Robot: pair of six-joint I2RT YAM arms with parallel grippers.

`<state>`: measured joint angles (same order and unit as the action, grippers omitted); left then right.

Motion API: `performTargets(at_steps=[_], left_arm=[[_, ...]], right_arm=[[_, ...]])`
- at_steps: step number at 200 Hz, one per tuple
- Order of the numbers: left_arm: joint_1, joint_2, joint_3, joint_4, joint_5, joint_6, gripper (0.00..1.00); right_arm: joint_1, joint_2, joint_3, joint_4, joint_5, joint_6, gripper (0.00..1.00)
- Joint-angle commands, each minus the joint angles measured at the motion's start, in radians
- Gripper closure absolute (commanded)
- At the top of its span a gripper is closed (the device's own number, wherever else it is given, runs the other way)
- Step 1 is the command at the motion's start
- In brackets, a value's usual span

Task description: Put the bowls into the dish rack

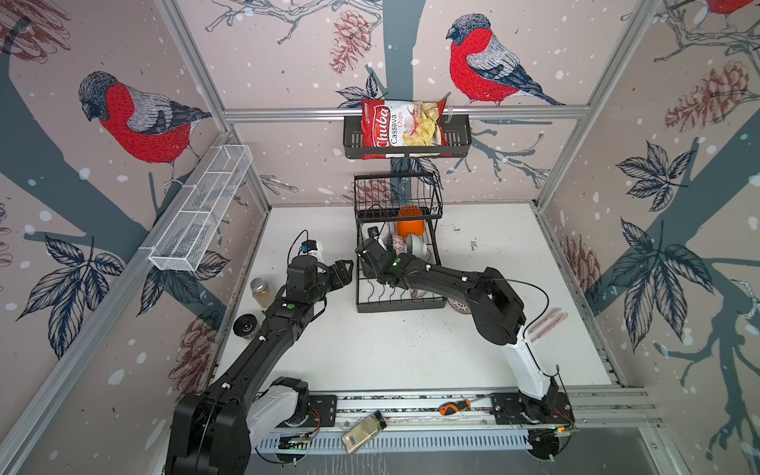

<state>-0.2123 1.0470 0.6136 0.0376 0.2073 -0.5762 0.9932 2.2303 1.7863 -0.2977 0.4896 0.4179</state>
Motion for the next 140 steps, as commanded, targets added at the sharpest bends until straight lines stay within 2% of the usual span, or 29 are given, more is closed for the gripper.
performTargets(at_steps=[1,123,140], left_arm=[[0.004,-0.001,0.003,-0.003,0.004,0.013,0.23],[0.009,0.005,0.003,-0.007,0.009,0.014,0.23],[0.009,0.007,0.002,-0.006,0.01,0.015,0.23]], right_arm=[[-0.001,0.014,0.017,0.034,0.011,0.001,0.39],[-0.039,0.017,-0.027,0.095,-0.1,0.079,0.4],[-0.036,0.015,-0.027,0.094,-0.105,0.078,0.38]])
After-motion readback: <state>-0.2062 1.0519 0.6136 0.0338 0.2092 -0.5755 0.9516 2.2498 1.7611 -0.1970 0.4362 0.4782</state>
